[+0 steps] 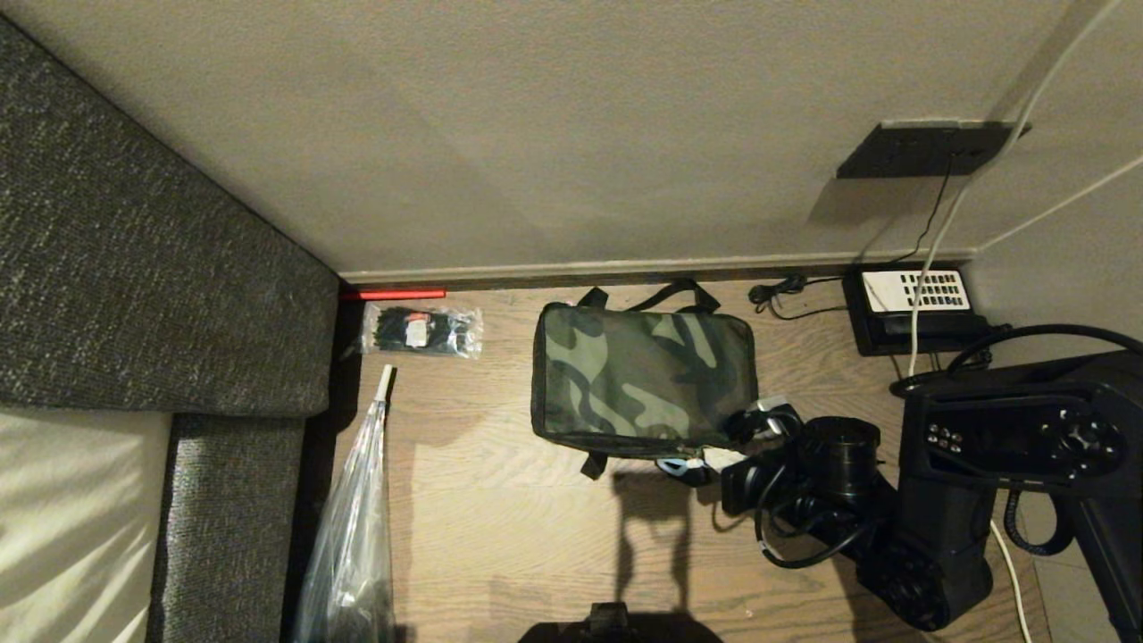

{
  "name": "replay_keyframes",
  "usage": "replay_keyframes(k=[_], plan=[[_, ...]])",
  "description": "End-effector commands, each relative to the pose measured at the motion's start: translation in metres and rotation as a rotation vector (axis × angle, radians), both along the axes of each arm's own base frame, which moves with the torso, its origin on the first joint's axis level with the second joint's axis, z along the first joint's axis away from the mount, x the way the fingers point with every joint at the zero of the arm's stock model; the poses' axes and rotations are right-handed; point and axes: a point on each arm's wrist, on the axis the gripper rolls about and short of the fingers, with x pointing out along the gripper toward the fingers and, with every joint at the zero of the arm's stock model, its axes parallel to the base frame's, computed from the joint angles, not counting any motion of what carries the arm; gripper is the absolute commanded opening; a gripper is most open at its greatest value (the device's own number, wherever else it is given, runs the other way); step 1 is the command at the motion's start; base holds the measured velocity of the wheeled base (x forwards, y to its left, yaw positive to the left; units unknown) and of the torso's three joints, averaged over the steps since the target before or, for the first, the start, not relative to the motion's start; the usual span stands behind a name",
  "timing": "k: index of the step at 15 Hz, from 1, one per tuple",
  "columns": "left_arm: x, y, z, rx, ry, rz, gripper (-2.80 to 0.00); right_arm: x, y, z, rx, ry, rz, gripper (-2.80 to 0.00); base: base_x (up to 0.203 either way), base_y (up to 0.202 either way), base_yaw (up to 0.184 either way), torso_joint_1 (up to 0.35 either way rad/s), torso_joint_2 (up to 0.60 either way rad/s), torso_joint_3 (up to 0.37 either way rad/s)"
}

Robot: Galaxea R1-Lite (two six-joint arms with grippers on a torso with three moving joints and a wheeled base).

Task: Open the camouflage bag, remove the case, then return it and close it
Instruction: Open the top of the storage box

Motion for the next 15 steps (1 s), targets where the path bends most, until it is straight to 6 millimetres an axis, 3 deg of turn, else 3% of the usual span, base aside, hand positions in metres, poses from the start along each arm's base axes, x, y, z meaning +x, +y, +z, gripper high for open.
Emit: replay_keyframes(k=[1,7,15], plan=[[0.000,0.000,-0.001,0.000,0.001,0.001,-2.80,-0.002,-0.004,0.005,0.002,-0.006,-0.010,-2.80,0.000,0.000,0.000,0.000,0.00,0.000],[0.000,0.000,-0.001,0.000,0.003,0.001,-2.80,-0.010,-0.016,0.003,-0.021,0.022,-0.013,-2.80,0.000,0.000,0.000,0.000,0.00,0.000],[0.000,0.000,-0.001,0.000,0.003,0.000,-2.80,-0.006,-0.052,0.004,-0.058,0.020,-0.070,-2.80,0.000,0.000,0.000,0.000,0.00,0.000]])
